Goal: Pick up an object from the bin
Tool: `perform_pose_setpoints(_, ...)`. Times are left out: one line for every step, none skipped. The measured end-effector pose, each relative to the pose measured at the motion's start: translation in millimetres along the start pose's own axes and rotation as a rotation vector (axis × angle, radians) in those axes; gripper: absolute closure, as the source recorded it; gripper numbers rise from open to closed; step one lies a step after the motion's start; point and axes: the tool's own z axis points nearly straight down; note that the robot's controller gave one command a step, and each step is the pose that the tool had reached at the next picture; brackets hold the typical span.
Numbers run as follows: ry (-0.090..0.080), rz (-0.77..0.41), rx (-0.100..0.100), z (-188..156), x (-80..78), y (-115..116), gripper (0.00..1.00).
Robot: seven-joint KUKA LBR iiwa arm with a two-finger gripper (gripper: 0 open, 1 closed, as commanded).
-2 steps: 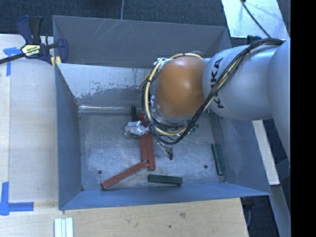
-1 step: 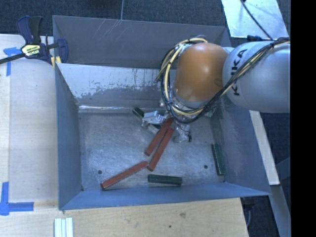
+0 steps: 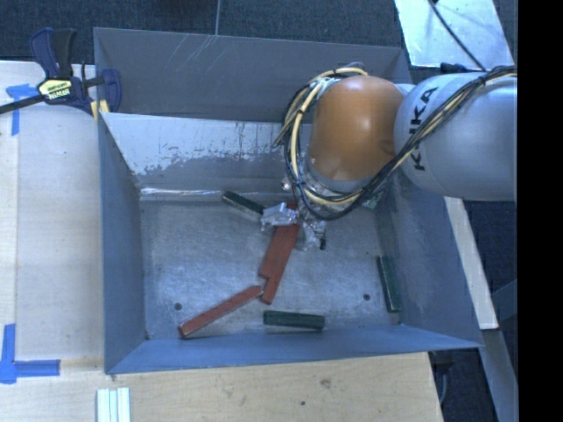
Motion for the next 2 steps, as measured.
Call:
perform_pose_setpoints(0.0,-0.123,0.008,-129.1,51.7,-7.7,1.0)
perform_pose_setpoints(-0.002,-0.404,0.004,-200.7,17.8,-18.9,1.0)
